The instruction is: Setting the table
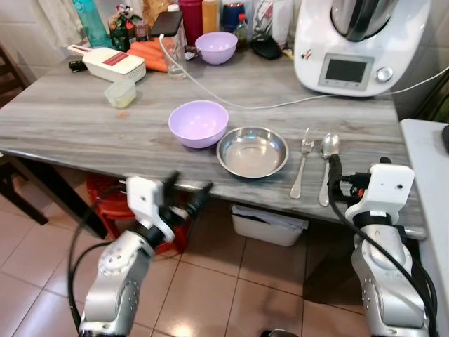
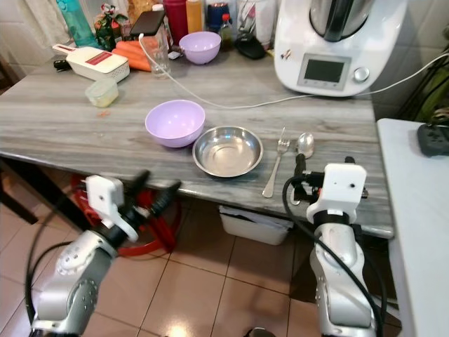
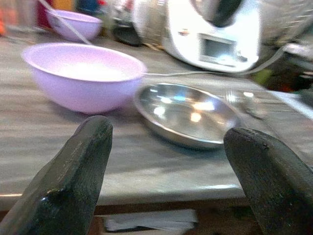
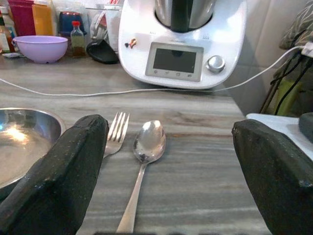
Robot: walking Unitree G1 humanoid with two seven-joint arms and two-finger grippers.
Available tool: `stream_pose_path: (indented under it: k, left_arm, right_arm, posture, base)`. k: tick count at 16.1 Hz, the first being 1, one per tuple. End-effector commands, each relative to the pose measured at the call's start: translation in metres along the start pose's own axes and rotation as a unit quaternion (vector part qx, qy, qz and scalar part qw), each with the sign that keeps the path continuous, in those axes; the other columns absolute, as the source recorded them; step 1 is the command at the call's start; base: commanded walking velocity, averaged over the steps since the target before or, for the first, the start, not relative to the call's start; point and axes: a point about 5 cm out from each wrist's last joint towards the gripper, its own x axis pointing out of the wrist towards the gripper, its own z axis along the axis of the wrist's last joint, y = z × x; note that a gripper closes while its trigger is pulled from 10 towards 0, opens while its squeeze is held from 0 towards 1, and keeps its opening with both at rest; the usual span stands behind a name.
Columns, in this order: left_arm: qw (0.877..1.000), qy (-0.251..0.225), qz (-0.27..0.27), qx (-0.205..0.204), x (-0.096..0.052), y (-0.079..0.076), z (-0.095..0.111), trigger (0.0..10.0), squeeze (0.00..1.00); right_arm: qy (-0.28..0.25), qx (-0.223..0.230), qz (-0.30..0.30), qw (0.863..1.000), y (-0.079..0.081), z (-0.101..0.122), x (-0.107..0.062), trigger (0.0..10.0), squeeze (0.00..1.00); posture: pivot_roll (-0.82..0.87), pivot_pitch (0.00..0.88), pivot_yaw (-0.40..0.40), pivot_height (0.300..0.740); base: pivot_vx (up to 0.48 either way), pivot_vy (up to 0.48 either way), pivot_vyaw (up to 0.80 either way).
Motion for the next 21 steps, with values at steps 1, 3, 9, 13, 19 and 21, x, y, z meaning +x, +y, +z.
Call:
stream_pose_path:
  k: [1, 3, 9, 13, 19, 21]
  left_arm:
    - [0.996, 0.023, 0.075, 0.039, 0.000, 0.012, -0.006, 10.0, 0.00]
    - [0.993, 0.033, 0.107, 0.043, 0.000, 0.016, -0.010, 10.0, 0.00]
    - [0.975, 0.014, 0.200, 0.095, -0.005, 0.027, -0.009, 10.0, 0.00]
    - [0.973, 0.021, 0.204, 0.109, -0.003, 0.024, -0.015, 10.0, 0.00]
    - [0.972, 0.015, 0.207, 0.108, 0.002, 0.024, -0.011, 10.0, 0.00]
    - [0.973, 0.018, 0.204, 0.107, 0.002, 0.023, -0.013, 10.0, 0.00]
  right_arm:
    - [-0.002, 0.002, -0.006, 1.000, -0.001, 0.002, -0.004, 10.0, 1.00]
    - [0.000, 0.000, -0.010, 1.000, -0.001, -0.001, -0.006, 10.0, 1.00]
    - [0.025, 0.017, -0.013, 0.999, -0.005, -0.013, -0.032, 10.0, 0.00]
    - [0.047, 0.020, -0.012, 0.999, -0.007, -0.022, -0.035, 10.0, 0.00]
    - [0.041, 0.025, -0.009, 0.999, -0.008, -0.020, -0.029, 10.0, 0.00]
    - [0.043, 0.029, -0.003, 0.999, -0.005, -0.020, -0.030, 10.0, 0.00]
  posture:
    - [-0.09, 0.035, 0.055, 0.740]
    - [-0.10, 0.028, 0.070, 0.740]
    - [-0.11, 0.026, 0.067, 0.740]
    - [-0.11, 0.027, 0.066, 0.740]
    - [-0.11, 0.042, 0.069, 0.740]
    - [-0.11, 0.042, 0.069, 0.740]
  base:
    - [0.000, 0.000, 0.00]
    - [0.000, 0.000, 0.00]
    - [0.000, 0.000, 0.00]
    - [0.000, 0.000, -0.12]
    - [-0.281, 0.000, -0.51]
    - [-0.332, 0.000, -0.24]
